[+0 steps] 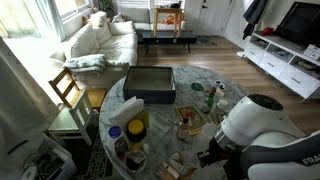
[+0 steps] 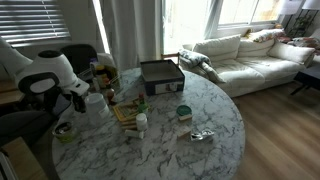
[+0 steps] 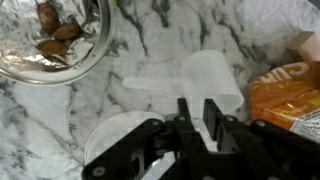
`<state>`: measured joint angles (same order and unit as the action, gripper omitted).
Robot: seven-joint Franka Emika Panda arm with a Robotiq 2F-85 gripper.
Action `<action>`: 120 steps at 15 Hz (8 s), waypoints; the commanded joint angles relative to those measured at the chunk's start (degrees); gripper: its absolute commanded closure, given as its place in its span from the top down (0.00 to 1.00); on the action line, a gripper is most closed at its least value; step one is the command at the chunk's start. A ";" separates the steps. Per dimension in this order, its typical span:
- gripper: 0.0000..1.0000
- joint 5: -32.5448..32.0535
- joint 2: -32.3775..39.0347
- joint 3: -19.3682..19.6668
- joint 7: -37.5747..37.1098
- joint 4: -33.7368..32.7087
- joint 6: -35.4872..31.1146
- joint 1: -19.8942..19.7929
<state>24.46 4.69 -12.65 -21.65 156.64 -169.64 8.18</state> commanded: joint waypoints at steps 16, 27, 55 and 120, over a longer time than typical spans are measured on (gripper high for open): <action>0.01 -19.19 -20.46 3.57 3.12 -3.21 27.57 -0.84; 0.01 -31.75 -26.36 3.76 -0.08 -1.51 23.15 -9.79; 0.32 -46.02 -22.43 -3.72 -5.08 0.81 11.07 -16.62; 0.33 -1.20 -6.87 10.12 11.63 0.72 34.87 -5.32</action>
<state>22.18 -3.36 -2.64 -11.10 157.44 -133.80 2.78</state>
